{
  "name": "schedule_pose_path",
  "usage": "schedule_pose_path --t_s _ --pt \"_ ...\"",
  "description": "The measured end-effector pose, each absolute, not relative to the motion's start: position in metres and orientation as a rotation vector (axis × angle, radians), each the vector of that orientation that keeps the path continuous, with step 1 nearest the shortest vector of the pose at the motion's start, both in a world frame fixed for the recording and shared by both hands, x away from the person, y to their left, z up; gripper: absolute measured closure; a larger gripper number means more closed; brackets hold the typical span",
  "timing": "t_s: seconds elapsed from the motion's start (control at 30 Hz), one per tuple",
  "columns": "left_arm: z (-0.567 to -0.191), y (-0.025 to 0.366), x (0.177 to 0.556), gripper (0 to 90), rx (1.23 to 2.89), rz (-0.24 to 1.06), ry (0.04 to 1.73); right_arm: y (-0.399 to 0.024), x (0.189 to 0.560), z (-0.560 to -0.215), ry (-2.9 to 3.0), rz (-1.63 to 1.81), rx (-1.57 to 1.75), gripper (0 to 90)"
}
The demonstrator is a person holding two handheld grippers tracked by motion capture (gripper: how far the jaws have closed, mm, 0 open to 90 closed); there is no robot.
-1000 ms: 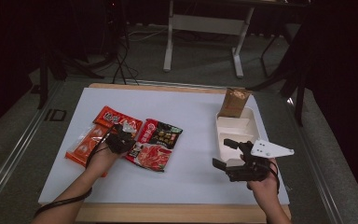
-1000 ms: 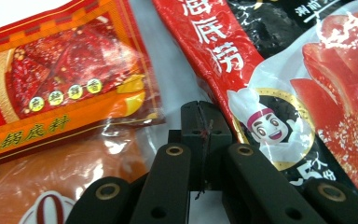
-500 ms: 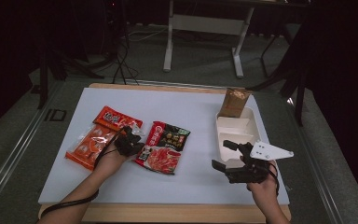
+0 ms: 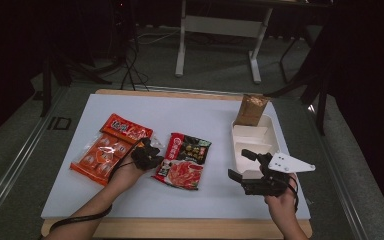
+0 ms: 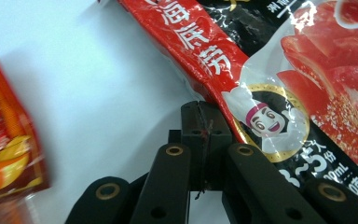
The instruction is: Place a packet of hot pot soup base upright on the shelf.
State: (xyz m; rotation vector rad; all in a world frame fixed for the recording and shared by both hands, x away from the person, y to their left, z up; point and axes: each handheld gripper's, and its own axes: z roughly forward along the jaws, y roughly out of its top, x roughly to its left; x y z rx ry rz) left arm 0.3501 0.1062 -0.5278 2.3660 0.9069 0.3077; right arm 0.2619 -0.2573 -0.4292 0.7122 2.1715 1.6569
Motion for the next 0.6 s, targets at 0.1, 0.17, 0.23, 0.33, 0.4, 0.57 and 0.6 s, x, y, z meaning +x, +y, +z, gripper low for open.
schedule_pose_path --t_s 0.1,0.17,0.23,0.33,0.4,0.57,0.6 --pt "-0.527 0.1 0.348 89.8 2.374 0.293 0.886 -0.259 0.262 -0.43 2.162 1.636 0.728 16.5" --pt "-0.527 0.097 0.346 89.8 2.375 0.289 0.876 -0.258 0.262 -0.43 2.161 1.627 0.723 15.7" --pt "-0.527 0.095 0.345 89.8 2.377 0.282 0.869 -0.258 0.261 -0.43 2.162 1.619 0.718 15.3" --pt "-0.527 0.093 0.343 89.8 2.378 0.269 0.86 -0.257 0.26 -0.429 2.176 1.616 0.716 16.0" --pt "-0.526 0.091 0.342 89.8 2.379 0.261 0.853 -0.255 0.26 -0.43 2.188 1.591 0.706 16.0" --pt "-0.527 0.09 0.341 89.8 2.364 0.221 0.836 -0.255 0.261 -0.432 2.181 1.583 0.712 16.0" --pt "-0.528 0.09 0.34 89.8 2.361 0.221 0.837 -0.255 0.261 -0.432 2.181 1.584 0.709 16.0"
